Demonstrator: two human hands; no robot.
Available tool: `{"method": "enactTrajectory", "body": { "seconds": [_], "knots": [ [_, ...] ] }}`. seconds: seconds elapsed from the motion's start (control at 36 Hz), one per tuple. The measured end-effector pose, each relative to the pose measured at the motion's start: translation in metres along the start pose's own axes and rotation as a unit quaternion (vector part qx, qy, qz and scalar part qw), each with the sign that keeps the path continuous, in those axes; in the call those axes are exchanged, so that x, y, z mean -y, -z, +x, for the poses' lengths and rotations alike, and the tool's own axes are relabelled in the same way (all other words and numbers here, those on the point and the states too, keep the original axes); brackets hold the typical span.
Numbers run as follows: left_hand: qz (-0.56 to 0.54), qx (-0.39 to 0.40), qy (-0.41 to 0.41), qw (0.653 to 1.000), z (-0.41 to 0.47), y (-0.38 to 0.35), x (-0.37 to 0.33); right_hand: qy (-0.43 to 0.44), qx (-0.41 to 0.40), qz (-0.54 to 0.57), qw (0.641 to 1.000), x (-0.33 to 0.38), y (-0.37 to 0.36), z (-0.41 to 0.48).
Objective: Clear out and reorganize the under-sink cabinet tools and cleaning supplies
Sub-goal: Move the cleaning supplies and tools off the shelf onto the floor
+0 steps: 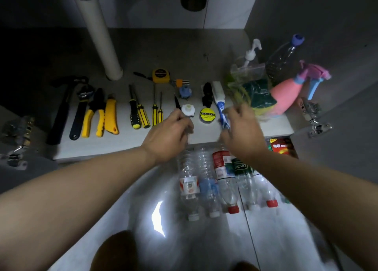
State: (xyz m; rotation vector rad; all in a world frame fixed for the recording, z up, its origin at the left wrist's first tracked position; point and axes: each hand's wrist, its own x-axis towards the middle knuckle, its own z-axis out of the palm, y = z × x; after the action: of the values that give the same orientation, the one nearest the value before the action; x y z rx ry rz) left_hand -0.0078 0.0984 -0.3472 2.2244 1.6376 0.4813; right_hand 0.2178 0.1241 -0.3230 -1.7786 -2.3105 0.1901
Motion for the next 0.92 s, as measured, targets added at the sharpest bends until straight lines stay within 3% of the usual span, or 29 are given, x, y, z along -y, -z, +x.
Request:
{"method": "enactTrajectory", "body": {
  "seconds": [0.14,0.25,0.39,0.53,0.64,0.92],
  "knots": [
    [-0.029,0.014,-0.002,0.999,0.033,0.011,-0.017,-0.12,-0.078,-0.036,0.989,-0.025,0.027,0.038],
    [-0.066,0.031,-0.006,0.997,0.056,0.009,-0.032,-0.167,-0.13,-0.026,0.977,-0.042,0.041,0.048],
    [-0.108,0.045,-0.015,0.993,0.083,0.0,-0.051,-0.125,-0.181,-0.165,0.961,-0.07,0.074,0.057],
    [-0.158,0.037,-0.007,0.987,0.096,-0.014,-0.068,-0.124,-0.123,-0.226,0.958,-0.099,0.108,0.069],
    [-0.178,0.043,-0.002,0.983,0.097,-0.02,-0.08,-0.167,-0.064,-0.174,0.968,-0.113,0.121,0.068],
    [-0.235,0.026,-0.007,0.972,0.094,0.004,-0.111,-0.091,-0.182,-0.145,0.968,-0.1,0.158,0.038]
  ]
}}
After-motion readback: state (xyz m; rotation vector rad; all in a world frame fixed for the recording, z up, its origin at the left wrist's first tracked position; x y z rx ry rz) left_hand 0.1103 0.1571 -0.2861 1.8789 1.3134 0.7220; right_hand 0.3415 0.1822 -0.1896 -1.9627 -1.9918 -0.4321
